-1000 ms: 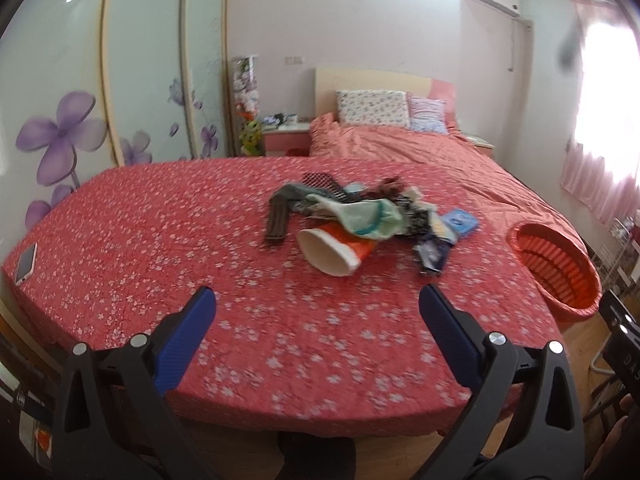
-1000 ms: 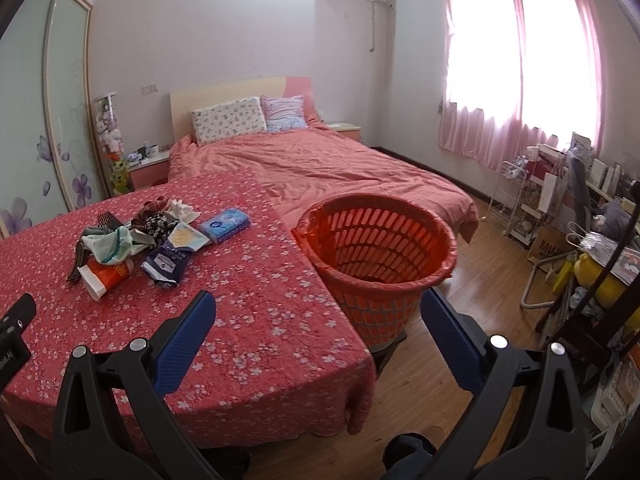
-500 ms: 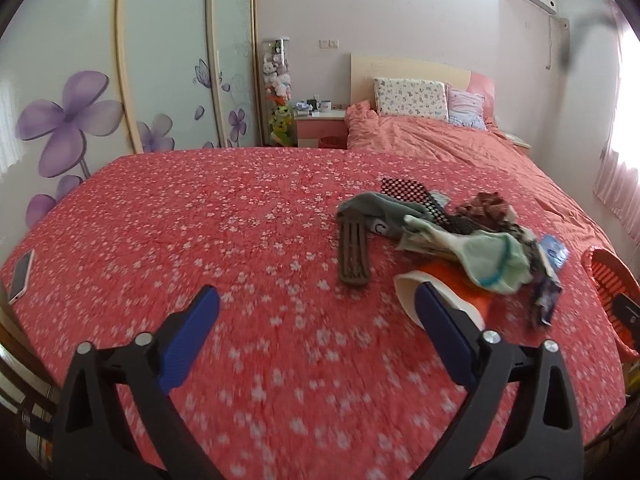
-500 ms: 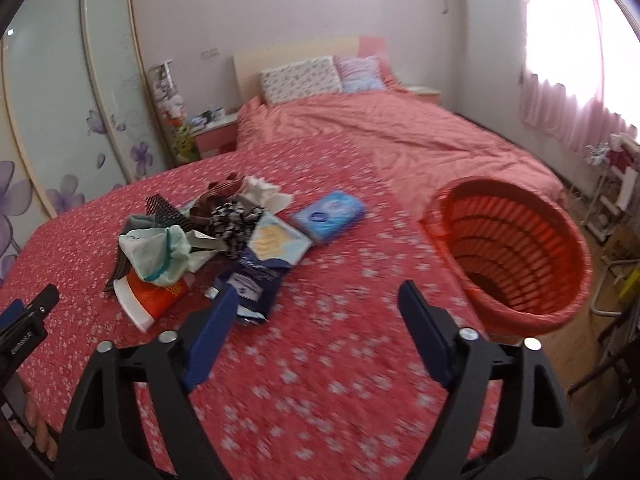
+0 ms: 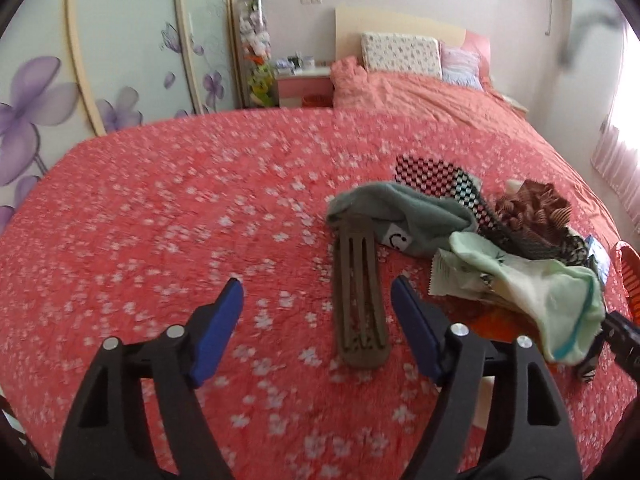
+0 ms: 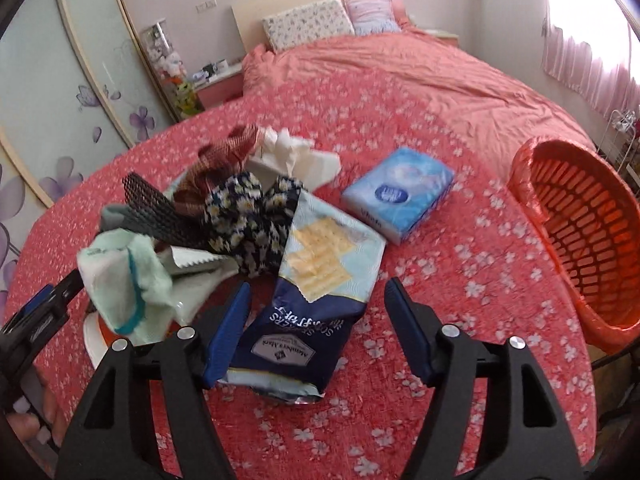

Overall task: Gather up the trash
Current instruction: 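Grasp the dark snack wrapper with the right gripper while the left gripper grasps a brown comb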

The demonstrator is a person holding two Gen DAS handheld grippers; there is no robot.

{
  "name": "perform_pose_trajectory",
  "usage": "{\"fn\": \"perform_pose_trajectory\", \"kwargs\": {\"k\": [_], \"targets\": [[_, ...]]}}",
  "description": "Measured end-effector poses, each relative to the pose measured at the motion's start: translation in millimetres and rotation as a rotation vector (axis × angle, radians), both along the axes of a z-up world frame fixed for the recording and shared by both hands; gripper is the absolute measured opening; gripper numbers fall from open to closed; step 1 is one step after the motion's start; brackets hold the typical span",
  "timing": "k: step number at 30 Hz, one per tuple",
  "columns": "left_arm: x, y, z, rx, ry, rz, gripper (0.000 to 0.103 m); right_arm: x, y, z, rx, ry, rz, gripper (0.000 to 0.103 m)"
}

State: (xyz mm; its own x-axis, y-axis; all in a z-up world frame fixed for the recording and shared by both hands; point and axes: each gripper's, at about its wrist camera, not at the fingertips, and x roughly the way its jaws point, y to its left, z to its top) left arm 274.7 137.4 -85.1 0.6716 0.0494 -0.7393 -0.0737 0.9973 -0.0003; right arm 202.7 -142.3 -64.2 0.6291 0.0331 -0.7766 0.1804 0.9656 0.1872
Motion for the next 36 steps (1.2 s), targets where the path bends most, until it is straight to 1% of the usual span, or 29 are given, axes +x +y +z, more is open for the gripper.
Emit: {"fn": "perform_pose_trajectory", "kwargs": {"k": [4, 6, 7, 9, 10, 11, 12, 13, 15, 16, 19, 20, 21, 23, 24, 25, 27, 29, 33, 36], "targets": [[11, -2, -14, -0.036, 0.054, -0.021, 0.065, -4, -2, -3, 0.025, 0.016, 0.003, 0.061], [14, -6, -18, -0.035, 0.062, -0.04, 0.063, -3, -3, -6, 0.046, 0.029, 0.008, 0.061], [15, -9, -20, -0.023, 0.063, -0.049, 0.062, -4, -2, -7, 0.046, 0.029, 0.009, 0.061], [18, -11, -23, -0.024, 0.063, -0.052, 0.058, -4, 4, -6, 0.009, 0.03, 0.014, 0.06], [20, -11, -24, -0.031, 0.067, -0.047, 0.055, -3, 7, -6, -0.009, 0.03, 0.015, 0.055], [22, -11, -24, -0.024, 0.068, -0.038, 0.052, -5, 9, -6, -0.033, 0.031, 0.013, 0.052], [22, -10, -25, -0.018, 0.069, -0.034, 0.048, -4, 8, -7, -0.038, 0.031, 0.01, 0.049], [23, -9, -25, -0.018, 0.07, -0.033, 0.046, -5, 6, -6, -0.028, 0.028, 0.009, 0.046], [22, -8, -26, -0.018, 0.069, -0.035, 0.046, -5, 2, -6, -0.011, 0.026, 0.007, 0.043], [22, -8, -26, -0.015, 0.068, -0.036, 0.046, -6, 0, -5, -0.005, 0.025, 0.005, 0.039], [24, -9, -25, -0.014, 0.069, -0.031, 0.044, -7, -3, -4, 0.003, 0.021, 0.007, 0.033], [24, -9, -25, -0.017, 0.067, -0.03, 0.042, -7, -3, -3, -0.001, 0.018, 0.007, 0.032], [25, -8, -25, -0.019, 0.065, -0.025, 0.037, -9, -4, -3, -0.004, 0.015, 0.008, 0.031], [26, -7, -24, -0.027, 0.065, -0.022, 0.036, -8, -6, -5, -0.01, 0.019, 0.006, 0.031], [27, -6, -24, -0.027, 0.066, -0.018, 0.04, -7, -8, -8, -0.01, 0.027, 0.005, 0.032], [27, -6, -23, -0.021, 0.069, -0.014, 0.047, -7, -7, -8, -0.02, 0.02, 0.01, 0.033], [29, -7, -23, -0.01, 0.075, -0.012, 0.048, -8, -5, -9, -0.036, 0.019, 0.018, 0.033], [28, -7, -22, -0.01, 0.071, -0.022, 0.034, -9, -6, -8, -0.03, 0.019, 0.025, 0.03], [22, 1, -20, -0.041, 0.067, -0.043, 0.033, -17, -13, -3, -0.015, -0.003, 0.022, 0.026], [14, 11, -15, -0.052, 0.053, -0.041, 0.033, -22, -21, 2, -0.003, -0.017, 0.016, 0.026]]}}
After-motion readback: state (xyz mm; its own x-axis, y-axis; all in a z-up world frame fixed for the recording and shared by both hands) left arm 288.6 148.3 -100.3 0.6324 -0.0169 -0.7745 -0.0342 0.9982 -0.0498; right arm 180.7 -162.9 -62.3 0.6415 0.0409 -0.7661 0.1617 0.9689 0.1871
